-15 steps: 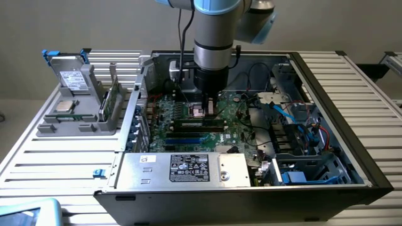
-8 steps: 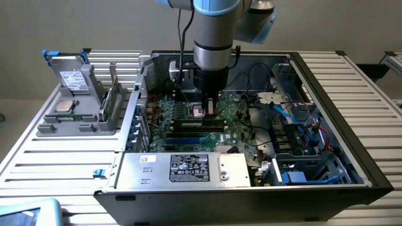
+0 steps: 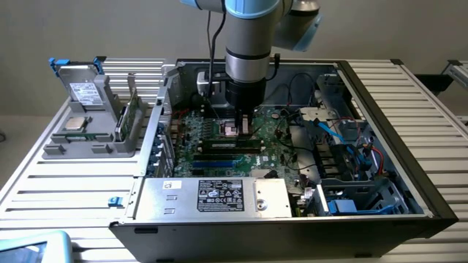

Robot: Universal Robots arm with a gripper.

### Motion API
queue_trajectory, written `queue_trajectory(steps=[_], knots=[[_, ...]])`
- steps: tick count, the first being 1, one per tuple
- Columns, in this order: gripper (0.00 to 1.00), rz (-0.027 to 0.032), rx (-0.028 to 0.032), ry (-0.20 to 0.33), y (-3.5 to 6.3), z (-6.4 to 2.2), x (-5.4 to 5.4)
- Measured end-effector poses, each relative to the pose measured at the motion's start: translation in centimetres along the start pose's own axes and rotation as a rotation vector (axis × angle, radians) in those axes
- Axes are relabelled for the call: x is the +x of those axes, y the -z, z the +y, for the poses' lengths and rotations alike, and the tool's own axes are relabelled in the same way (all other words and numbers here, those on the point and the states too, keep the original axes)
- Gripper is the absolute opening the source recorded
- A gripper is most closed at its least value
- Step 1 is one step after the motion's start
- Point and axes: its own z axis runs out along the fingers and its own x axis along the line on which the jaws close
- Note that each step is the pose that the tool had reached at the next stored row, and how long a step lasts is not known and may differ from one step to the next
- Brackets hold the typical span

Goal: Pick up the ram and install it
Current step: 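Insert the ram into the slot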

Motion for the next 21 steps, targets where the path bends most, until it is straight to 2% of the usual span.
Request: queue_trajectory(steps=[21], knots=[[0.14,0.0000,0.0022,-0.001,-0.25,0.16,-0.06]])
